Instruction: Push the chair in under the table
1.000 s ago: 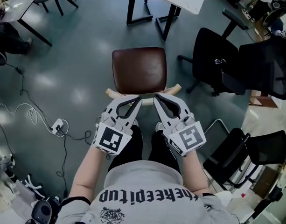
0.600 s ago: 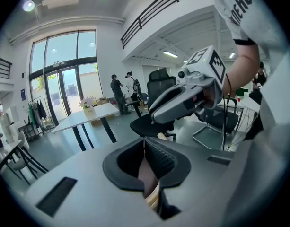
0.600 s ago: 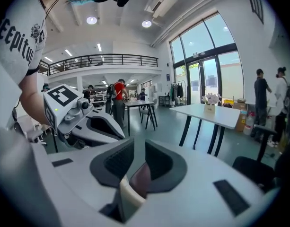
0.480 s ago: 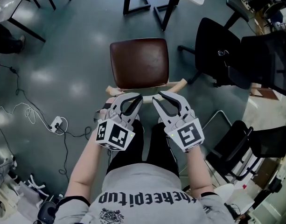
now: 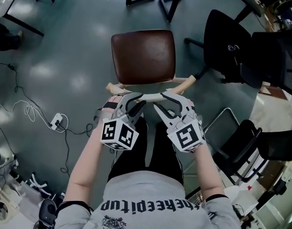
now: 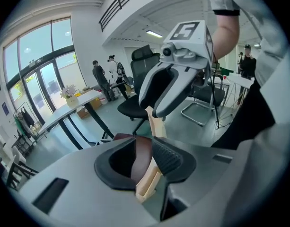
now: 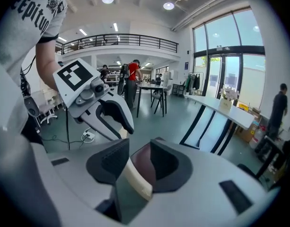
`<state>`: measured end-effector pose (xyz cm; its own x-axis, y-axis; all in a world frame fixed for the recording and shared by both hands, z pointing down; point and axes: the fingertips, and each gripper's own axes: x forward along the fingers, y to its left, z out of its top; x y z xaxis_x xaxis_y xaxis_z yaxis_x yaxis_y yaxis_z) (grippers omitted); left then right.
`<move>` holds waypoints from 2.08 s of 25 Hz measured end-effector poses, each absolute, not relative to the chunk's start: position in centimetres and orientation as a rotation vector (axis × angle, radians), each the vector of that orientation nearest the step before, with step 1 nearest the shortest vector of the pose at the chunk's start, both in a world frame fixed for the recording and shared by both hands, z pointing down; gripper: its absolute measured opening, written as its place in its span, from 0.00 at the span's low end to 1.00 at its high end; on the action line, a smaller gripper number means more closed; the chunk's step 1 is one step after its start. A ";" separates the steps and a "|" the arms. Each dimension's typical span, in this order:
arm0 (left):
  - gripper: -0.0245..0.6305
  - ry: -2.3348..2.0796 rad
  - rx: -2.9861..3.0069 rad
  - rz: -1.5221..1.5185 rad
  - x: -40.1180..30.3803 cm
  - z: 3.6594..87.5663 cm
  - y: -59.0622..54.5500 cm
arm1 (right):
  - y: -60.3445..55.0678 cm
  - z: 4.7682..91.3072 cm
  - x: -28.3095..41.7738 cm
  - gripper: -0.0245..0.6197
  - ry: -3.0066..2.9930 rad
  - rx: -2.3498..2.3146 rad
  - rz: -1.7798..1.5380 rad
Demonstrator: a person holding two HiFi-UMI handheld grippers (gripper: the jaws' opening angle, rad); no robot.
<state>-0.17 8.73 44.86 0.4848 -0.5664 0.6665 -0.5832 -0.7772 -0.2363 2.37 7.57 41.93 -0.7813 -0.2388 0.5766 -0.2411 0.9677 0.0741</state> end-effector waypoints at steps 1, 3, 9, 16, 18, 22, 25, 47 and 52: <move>0.22 -1.028 2.688 1.222 -0.2 45.4 8.8 | 7.6 42.5 2.5 0.27 -2.478 0.320 -0.019; 0.25 -1.005 2.681 1.270 -0.1 46.4 9.0 | 7.7 43.4 2.9 0.29 -2.433 0.288 -0.073; 0.32 -0.943 2.659 1.420 -0.3 49.3 9.6 | 8.1 46.7 3.7 0.35 -2.349 0.217 -0.182; 0.35 -0.965 2.609 1.571 -1.0 51.8 9.9 | 8.5 49.8 4.6 0.40 -2.241 0.126 -0.333; 0.35 -0.976 2.597 1.549 -1.0 52.0 10.0 | 8.5 50.7 4.8 0.41 -2.217 0.109 -0.365; 0.35 -0.977 2.597 1.586 -0.9 52.6 10.0 | 8.3 52.3 5.4 0.41 -2.175 0.090 -0.413; 0.37 -0.972 2.566 1.709 -1.6 53.9 10.3 | 8.1 53.1 5.5 0.41 -2.146 0.080 -0.440; 0.35 -0.930 2.578 1.715 -1.7 54.8 9.7 | 7.2 54.0 5.6 0.38 -2.136 0.091 -0.455; 0.35 -0.888 2.581 1.704 -1.9 54.8 9.6 | 7.1 54.0 5.4 0.38 -2.141 0.091 -0.451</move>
<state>-1.88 9.64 54.85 0.2879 -0.4826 0.8272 -0.4018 -0.8449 -0.3531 5.38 7.08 54.05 -0.5773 -0.2321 0.7828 0.1036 0.9302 0.3522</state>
